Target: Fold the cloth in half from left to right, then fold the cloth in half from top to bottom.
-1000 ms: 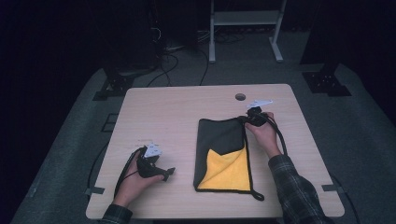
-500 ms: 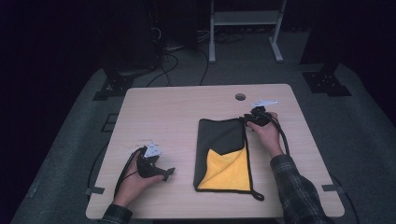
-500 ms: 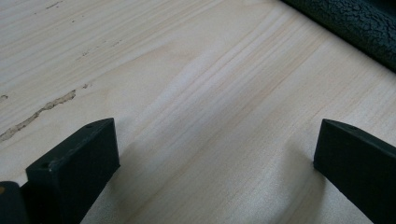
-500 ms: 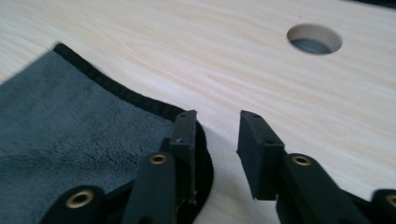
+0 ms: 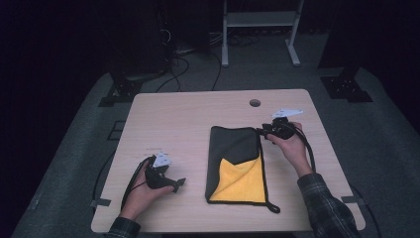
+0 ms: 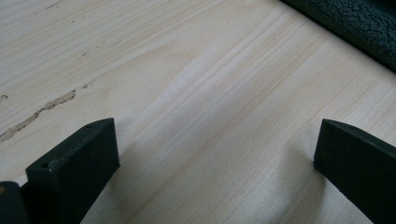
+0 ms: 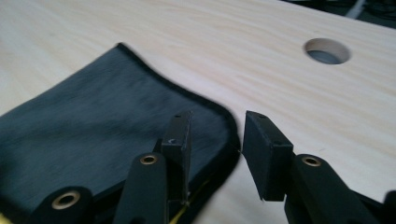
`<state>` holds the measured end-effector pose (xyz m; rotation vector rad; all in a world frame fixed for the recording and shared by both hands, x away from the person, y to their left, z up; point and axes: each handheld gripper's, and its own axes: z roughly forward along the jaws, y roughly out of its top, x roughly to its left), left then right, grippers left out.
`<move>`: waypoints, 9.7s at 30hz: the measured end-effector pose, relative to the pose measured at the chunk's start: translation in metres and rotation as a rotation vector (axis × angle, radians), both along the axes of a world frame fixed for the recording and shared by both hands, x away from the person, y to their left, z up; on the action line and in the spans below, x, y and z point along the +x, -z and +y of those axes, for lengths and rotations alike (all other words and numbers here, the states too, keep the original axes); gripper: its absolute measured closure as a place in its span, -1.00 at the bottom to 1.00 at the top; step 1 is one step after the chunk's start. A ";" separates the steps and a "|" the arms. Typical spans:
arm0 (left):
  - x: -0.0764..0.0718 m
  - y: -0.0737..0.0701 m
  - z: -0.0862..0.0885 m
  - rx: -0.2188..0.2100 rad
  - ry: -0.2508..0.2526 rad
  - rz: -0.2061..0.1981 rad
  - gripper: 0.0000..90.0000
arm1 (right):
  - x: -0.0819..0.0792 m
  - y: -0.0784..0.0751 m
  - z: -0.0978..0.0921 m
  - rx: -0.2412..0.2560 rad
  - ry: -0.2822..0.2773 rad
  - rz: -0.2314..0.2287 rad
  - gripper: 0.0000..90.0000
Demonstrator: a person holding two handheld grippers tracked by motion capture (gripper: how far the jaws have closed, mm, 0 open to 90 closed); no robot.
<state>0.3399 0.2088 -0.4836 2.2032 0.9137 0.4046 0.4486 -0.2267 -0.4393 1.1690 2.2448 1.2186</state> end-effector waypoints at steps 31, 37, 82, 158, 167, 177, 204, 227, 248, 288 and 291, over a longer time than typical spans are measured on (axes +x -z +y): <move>0.000 0.000 0.000 0.000 0.000 0.001 -1.00 | -0.067 -0.008 0.056 0.062 -0.259 0.026 0.18; 0.000 0.000 0.000 -0.003 -0.002 0.000 -1.00 | -0.065 -0.001 0.081 0.058 -0.299 0.045 0.19; 0.000 0.000 0.000 0.002 0.000 0.001 -1.00 | -0.094 0.002 0.069 0.061 -0.434 0.100 0.89; 0.023 -0.025 -0.023 -0.058 0.068 0.007 -0.60 | -0.101 0.005 -0.024 -0.012 -0.191 0.019 0.07; 0.051 -0.041 -0.045 -0.088 0.095 0.010 -0.41 | -0.065 -0.003 -0.019 -0.010 -0.172 0.008 0.04; 0.090 -0.050 -0.069 -0.081 0.100 -0.009 -0.14 | -0.029 -0.009 -0.016 -0.015 -0.143 -0.003 0.07; 0.172 -0.019 -0.106 -0.062 0.039 0.026 0.00 | 0.056 0.041 0.001 -0.040 -0.066 0.078 0.13; 0.177 -0.015 -0.112 -0.082 0.080 0.132 0.87 | 0.051 0.041 0.009 -0.032 -0.117 0.093 0.80; 0.159 -0.065 -0.099 -0.124 0.131 0.016 0.90 | 0.041 -0.007 0.006 0.032 -0.128 0.032 0.85; 0.013 -0.061 -0.079 -0.212 0.339 0.091 0.89 | -0.112 0.001 -0.012 0.097 -0.338 0.004 0.84; 0.003 -0.055 -0.079 -0.208 0.347 0.111 0.89 | -0.124 0.005 -0.011 0.082 -0.347 0.009 0.84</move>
